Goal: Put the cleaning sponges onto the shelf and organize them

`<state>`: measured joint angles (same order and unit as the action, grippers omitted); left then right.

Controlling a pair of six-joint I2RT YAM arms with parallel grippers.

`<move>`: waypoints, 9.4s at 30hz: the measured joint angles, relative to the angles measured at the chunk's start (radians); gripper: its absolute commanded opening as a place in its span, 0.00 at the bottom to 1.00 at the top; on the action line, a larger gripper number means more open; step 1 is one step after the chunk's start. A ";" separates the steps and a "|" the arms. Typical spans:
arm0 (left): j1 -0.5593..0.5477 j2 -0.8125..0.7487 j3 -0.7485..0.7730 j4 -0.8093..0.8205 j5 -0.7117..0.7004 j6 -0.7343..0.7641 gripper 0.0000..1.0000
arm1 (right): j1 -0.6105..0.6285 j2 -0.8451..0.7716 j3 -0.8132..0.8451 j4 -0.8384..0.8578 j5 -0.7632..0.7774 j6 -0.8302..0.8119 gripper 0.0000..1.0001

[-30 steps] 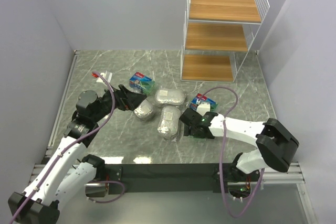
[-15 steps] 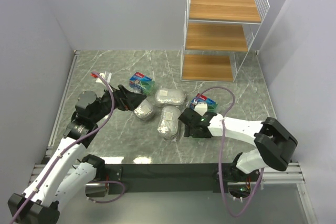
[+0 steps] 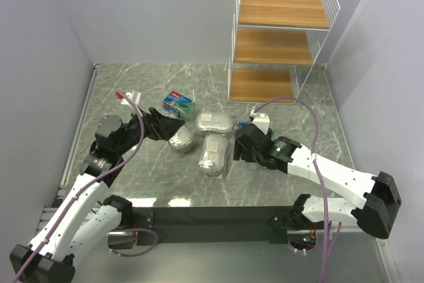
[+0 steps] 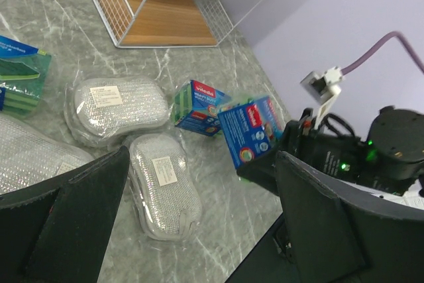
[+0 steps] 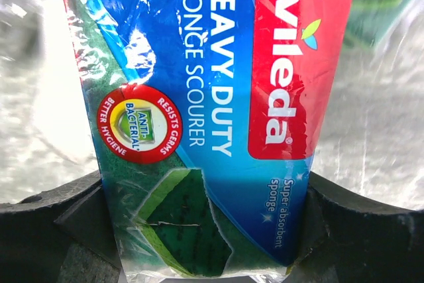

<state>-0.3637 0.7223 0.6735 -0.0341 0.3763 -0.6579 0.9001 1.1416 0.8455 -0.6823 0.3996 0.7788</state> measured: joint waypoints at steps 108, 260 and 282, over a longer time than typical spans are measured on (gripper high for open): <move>0.000 -0.078 -0.019 -0.053 -0.003 0.001 0.99 | -0.817 0.862 0.595 0.204 -0.180 -0.481 0.97; 0.000 -0.090 -0.031 -0.056 0.005 0.000 0.98 | -0.774 0.724 0.572 0.390 0.003 -0.502 0.94; 0.000 -0.112 -0.031 -0.056 0.005 0.000 0.99 | -0.855 0.697 0.387 0.270 -0.144 -0.031 0.00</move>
<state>-0.3637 0.6102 0.6426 -0.0906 0.3813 -0.6579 0.0456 1.8385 1.2324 -0.4122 0.2558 0.7479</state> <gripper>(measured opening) 0.986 0.007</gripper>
